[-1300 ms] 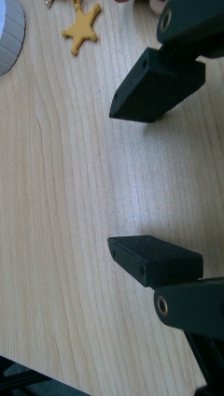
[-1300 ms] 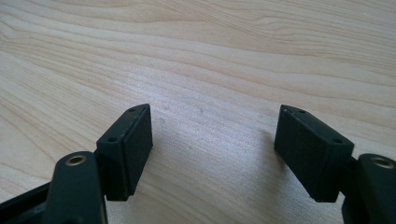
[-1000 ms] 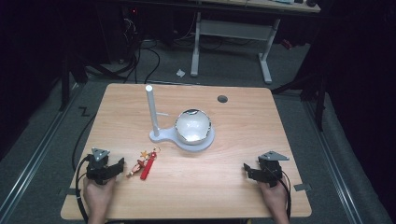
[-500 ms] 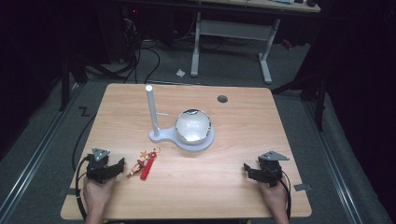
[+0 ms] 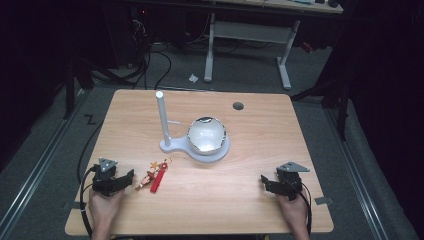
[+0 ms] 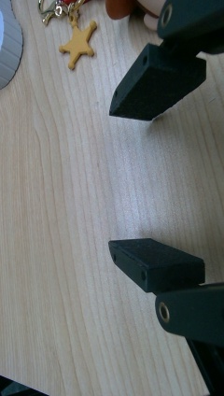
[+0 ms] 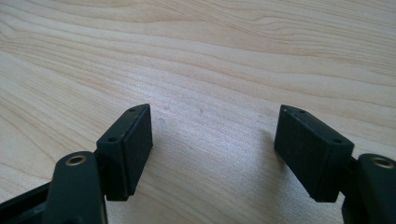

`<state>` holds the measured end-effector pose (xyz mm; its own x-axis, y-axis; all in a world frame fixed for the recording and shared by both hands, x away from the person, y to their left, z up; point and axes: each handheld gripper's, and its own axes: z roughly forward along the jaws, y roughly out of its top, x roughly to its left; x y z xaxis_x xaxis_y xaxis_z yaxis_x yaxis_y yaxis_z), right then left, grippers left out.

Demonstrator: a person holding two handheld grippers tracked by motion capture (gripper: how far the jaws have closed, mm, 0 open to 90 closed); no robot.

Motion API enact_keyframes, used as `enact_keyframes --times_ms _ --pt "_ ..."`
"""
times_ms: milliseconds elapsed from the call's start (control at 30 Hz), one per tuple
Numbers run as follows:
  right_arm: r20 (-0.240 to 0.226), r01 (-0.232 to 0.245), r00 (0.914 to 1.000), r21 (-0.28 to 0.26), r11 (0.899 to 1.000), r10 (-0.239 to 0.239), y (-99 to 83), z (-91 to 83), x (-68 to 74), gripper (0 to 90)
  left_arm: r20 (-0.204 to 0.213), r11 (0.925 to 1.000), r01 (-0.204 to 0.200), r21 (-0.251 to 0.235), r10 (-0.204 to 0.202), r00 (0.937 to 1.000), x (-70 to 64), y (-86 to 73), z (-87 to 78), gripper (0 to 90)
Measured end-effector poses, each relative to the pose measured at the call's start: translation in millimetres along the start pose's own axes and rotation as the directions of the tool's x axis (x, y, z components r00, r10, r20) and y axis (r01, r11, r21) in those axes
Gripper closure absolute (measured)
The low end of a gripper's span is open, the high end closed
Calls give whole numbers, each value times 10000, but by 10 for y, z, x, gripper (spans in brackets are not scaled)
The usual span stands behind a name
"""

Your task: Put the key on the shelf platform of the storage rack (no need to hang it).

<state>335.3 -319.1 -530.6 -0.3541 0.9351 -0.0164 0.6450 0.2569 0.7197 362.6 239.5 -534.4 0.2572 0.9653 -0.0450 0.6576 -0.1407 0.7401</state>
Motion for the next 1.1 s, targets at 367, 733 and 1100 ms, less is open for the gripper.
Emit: enact_keyframes --times_ms 367,733,1100 --pt "0 -7 10000 5 10000 7 0 0 0 282 406 9996 31 -276 -20 9992 -23 55 -107 281" --pt "-2 9 10000 2 10000 -9 0 0 -1 281 928 9984 -89 -565 142 9956 -102 102 -255 266" --pt "-1 18 10000 0 10000 -18 -1 0 -1 281 1557 9971 -412 -634 506 9865 -246 136 -399 226"
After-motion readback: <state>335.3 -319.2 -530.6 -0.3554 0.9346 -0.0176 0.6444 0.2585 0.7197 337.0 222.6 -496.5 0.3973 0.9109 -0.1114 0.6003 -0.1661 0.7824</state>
